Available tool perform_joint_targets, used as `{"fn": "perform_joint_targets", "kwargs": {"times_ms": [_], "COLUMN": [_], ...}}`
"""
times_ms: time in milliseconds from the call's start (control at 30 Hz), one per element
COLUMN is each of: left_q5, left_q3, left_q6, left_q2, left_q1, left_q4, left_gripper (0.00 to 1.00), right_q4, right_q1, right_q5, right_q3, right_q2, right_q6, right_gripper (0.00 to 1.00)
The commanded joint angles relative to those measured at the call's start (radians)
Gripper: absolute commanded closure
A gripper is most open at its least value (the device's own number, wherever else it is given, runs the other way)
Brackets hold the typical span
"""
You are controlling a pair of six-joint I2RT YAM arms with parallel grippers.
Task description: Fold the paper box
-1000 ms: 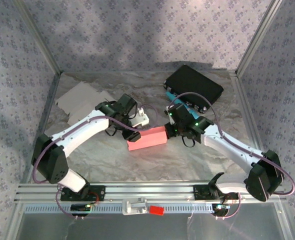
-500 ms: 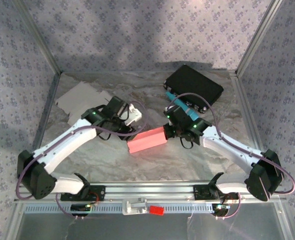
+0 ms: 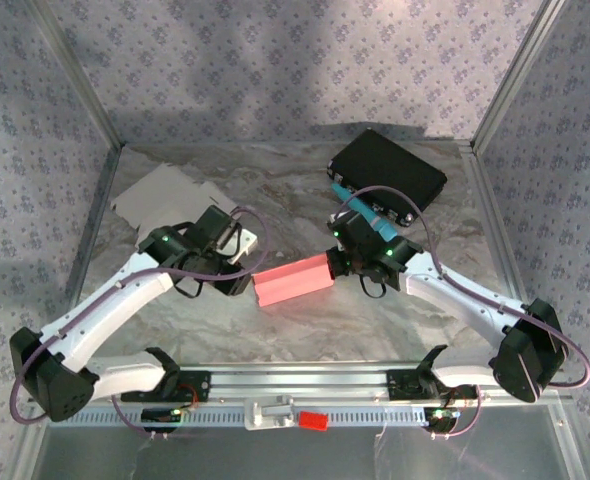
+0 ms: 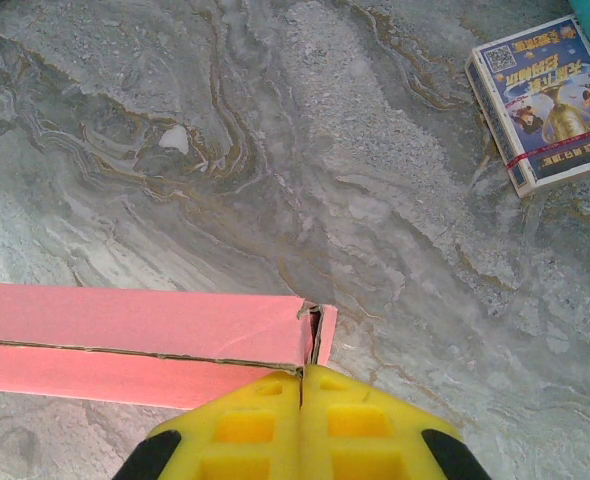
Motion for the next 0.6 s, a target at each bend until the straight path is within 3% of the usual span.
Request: {"fn": "perform_joint_targets", "kwargs": {"times_ms": [0,367,567], "left_q5": [0.007,-0.005,0.008], "left_q3": [0.024,0.069,0.079], "left_q6": [0.016,0.094,0.097], "left_q2": [0.037,0.120,0.146], "left_q1": [-0.004,-0.006,-0.006], "left_q4": [-0.020,0.014,0.024], "left_gripper": [0.58,0.55,0.59], "right_q4": [-0.042,-0.047,-0.046], "right_q1": [0.005,0.003,0.001], "right_q5": [0.010,0.006,0.002], "right_q3": [0.016,0.013,0.013], "right_q2": [0.016,0.009,0.011], "right_q6": [0.014,0.017,0.019], "right_gripper": [1.00,1.00,1.00]}}
